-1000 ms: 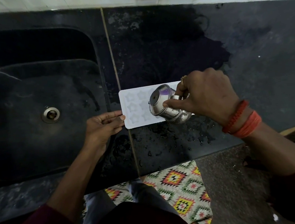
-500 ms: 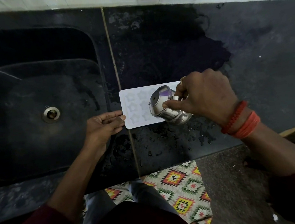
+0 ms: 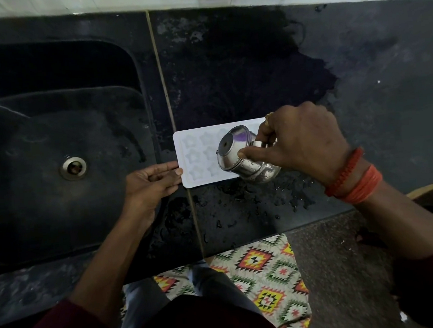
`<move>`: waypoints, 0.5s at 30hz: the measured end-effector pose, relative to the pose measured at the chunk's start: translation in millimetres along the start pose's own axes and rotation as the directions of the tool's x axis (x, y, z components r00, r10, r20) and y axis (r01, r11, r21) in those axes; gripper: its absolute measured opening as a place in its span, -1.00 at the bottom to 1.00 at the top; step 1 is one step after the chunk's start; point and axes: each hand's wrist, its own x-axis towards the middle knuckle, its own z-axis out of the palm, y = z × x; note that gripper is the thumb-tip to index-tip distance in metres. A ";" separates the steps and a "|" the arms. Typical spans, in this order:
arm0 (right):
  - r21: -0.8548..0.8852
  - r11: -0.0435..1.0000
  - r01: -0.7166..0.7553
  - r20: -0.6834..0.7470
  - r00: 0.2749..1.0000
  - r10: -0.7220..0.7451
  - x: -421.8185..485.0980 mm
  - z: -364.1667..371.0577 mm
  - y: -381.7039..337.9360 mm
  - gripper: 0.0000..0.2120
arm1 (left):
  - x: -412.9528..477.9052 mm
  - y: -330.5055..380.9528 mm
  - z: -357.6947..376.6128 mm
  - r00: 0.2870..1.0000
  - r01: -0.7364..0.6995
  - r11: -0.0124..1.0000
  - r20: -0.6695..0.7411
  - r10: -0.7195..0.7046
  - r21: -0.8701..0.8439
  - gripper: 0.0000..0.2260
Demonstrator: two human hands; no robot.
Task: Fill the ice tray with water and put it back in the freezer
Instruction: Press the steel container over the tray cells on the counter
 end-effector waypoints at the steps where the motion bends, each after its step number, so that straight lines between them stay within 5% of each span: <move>1: 0.008 1.000 0.001 0.010 1.000 -0.002 -1.0 -0.5 0.6 -0.55 | 0.1 -0.2 0.0 1.000 -0.001 1.000 0.001 0.001 0.003 -0.88; 15: 0.024 1.000 -0.017 0.083 0.996 0.015 -18.7 -6.9 -0.2 -0.63 | -0.8 0.3 0.2 1.000 -0.002 1.000 -0.001 0.002 0.010 -0.89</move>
